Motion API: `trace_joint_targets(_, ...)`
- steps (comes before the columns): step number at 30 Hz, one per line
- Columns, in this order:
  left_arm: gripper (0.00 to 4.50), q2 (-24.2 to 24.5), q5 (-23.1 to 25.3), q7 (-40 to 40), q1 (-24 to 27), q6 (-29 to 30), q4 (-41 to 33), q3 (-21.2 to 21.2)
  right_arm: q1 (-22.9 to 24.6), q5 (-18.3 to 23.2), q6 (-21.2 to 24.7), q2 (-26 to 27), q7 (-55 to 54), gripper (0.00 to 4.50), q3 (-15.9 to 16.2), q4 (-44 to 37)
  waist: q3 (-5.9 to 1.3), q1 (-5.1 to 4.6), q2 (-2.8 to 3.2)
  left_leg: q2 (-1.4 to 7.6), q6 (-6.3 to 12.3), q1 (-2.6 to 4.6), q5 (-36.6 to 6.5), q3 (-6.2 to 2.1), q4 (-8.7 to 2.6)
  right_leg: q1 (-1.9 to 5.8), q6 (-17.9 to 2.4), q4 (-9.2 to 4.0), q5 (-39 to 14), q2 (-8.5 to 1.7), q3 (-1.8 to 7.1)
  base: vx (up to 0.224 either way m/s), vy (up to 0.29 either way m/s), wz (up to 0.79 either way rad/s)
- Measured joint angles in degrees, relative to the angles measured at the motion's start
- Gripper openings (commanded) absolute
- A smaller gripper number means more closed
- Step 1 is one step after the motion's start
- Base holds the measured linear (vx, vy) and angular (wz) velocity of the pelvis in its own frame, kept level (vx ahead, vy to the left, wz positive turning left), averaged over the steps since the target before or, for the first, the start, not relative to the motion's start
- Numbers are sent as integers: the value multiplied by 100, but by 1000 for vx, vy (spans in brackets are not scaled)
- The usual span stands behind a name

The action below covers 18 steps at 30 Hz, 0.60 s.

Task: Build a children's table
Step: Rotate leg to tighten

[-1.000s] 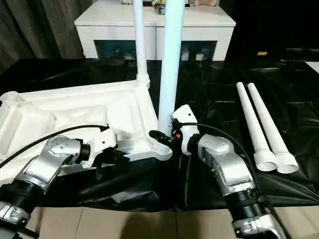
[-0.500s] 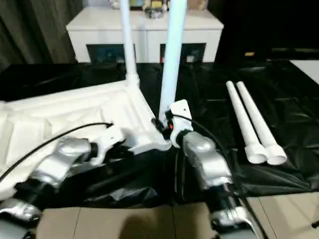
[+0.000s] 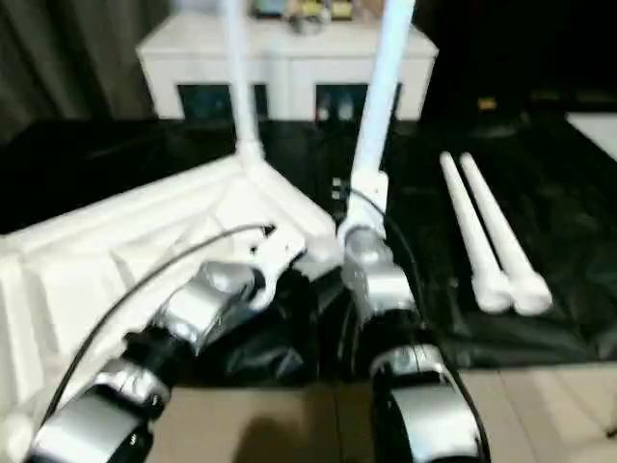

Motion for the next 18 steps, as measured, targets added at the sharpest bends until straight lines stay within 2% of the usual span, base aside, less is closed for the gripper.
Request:
trace_joint_targets(1, 0, 18, -7, 4, -3, 2, 5, 0, -54, 0, -75, 27, -25, 186, -25, 112, 7, -29, -11, -13, 1, -9, 2, 28, 11, 3, -65, -1, 102, -7, 29, 0, 0, 0)
trace_joint_targets(2, 0, 37, -14, 5, -3, 2, 9, 2, -98, 0, -167, 39, -17, 186, -42, 232, 17, -79, -28, -24, 2, 18, 0, 42, 21, 14, -64, -1, 158, -10, 56, 0, 0, 0)
trace_joint_targets(4, 0, 59, -15, 24, -5, 1, 9, 5, -197, 6, -234, 42, 34, 186, -71, 401, 22, -139, -37, -22, 3, 35, -1, 43, 4, 15, -61, -28, 156, -10, 48, 0, 0, 0)
trace_joint_targets(8, 0, 110, -26, 27, -5, -5, 3, 34, -303, 21, -383, 39, 187, 186, -104, 621, 27, -210, -12, 15, 3, -4, -1, 4, -22, 55, -60, -159, 157, -15, -82, 0, 0, 0)
trace_joint_targets(10, 0, 133, -32, 27, -5, -6, -4, 34, -363, 41, -403, 35, 282, 186, -162, 678, 29, -245, -8, 19, 3, -12, -1, 2, -23, 61, -60, -180, 157, -15, -95, 0, 0, 0)
trace_joint_targets(11, 0, 150, -37, 27, -5, -7, -9, 34, -383, 79, -431, 24, 377, 242, -204, 715, 30, -266, -8, 20, 3, -17, -1, 1, -23, 61, -60, -188, 157, -15, -98, 0, 0, 0)
trace_joint_targets(14, 0, 283, -28, 54, -4, -117, -8, 37, -424, 180, -438, 27, 783, 262, -219, 846, 38, -307, 0, 20, 3, -28, -1, -1, -22, 48, -60, -195, 157, -15, -106, 0, 0, 0)
trace_joint_targets(16, 0, 393, -31, 83, -6, -190, -13, 100, -376, 196, -414, 48, 972, 284, -193, 896, 57, -367, 22, 21, 3, -77, -1, -9, -20, 23, -61, -195, 158, -17, -117, 0, 0, 0)
trace_joint_targets(18, 0, 426, -14, 81, -8, -242, -18, 102, -384, 208, -361, 7, 1164, 299, -179, 900, 59, -401, 24, 25, 3, -72, -1, -10, -24, 16, -69, -183, 168, -16, -115, 0, 0, 0)
